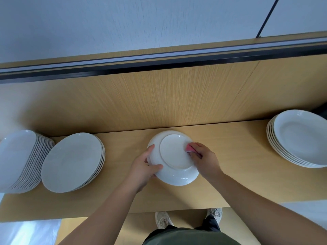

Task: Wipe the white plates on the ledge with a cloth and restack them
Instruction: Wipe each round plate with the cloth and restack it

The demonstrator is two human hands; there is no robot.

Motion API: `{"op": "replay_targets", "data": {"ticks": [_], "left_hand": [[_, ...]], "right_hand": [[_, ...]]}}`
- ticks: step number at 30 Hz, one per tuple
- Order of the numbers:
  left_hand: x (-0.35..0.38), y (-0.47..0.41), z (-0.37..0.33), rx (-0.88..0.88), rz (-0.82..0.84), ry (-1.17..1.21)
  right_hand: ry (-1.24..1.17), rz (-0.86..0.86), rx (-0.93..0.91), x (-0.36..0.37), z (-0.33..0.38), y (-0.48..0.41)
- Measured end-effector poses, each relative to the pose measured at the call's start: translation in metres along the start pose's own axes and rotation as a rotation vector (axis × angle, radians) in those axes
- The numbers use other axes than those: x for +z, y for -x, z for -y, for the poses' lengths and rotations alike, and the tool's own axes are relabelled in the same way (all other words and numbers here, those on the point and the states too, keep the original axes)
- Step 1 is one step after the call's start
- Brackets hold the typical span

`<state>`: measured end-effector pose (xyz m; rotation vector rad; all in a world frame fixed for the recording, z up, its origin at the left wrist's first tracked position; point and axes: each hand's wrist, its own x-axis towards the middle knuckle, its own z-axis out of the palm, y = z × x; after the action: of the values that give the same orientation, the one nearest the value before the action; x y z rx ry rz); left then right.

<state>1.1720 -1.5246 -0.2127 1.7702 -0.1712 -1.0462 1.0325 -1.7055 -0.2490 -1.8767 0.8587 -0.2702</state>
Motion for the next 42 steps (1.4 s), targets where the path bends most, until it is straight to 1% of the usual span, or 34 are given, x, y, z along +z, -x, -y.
{"op": "replay_targets", "data": {"ticks": [4, 7, 9, 12, 13, 14, 16, 18, 19, 22, 24, 28, 31, 35, 42], "left_hand": [[0.002, 0.003, 0.001, 0.018, -0.012, 0.008], [0.002, 0.004, 0.001, 0.040, -0.018, -0.011], [0.004, 0.005, 0.000, 0.059, -0.019, -0.035], [0.006, 0.006, 0.001, 0.081, -0.031, -0.079], [0.006, 0.006, 0.002, 0.089, -0.038, -0.097], [0.007, 0.005, 0.003, 0.094, -0.044, -0.110], [0.007, 0.005, 0.003, 0.100, -0.054, -0.123], [0.007, 0.005, 0.003, 0.105, -0.053, -0.133], [0.007, 0.005, 0.002, 0.105, -0.050, -0.139], [0.009, 0.004, 0.004, 0.103, -0.046, -0.162], [0.012, 0.003, 0.004, 0.091, -0.046, -0.165], [0.012, 0.003, 0.004, 0.067, -0.059, -0.155], [0.010, 0.004, 0.005, 0.065, -0.049, -0.140], [0.010, 0.004, 0.005, 0.056, -0.036, -0.134], [0.014, 0.006, 0.004, 0.054, -0.035, -0.132]], "right_hand": [[-0.078, -0.077, 0.003, 0.008, -0.003, 0.035], [-0.086, -0.040, 0.034, 0.007, -0.004, 0.054], [0.006, -0.034, 0.003, 0.000, 0.001, 0.056], [0.143, -0.055, -0.139, -0.009, 0.020, 0.042], [0.163, -0.013, -0.188, -0.009, 0.028, 0.036], [0.201, 0.067, -0.218, -0.007, 0.034, 0.032], [0.382, 0.239, -0.260, 0.001, 0.034, 0.028], [0.522, 0.311, -0.240, 0.008, 0.030, 0.031], [0.525, 0.303, -0.207, 0.009, 0.028, 0.032], [0.496, 0.204, -0.154, 0.015, 0.030, 0.031], [0.509, 0.212, -0.105, 0.021, 0.032, 0.024], [0.540, 0.276, -0.171, 0.023, 0.026, 0.025], [0.540, 0.199, -0.304, 0.011, 0.014, 0.027], [0.494, 0.189, -0.235, 0.000, 0.013, 0.003], [0.532, 0.147, -0.249, 0.021, 0.040, -0.030]]}}
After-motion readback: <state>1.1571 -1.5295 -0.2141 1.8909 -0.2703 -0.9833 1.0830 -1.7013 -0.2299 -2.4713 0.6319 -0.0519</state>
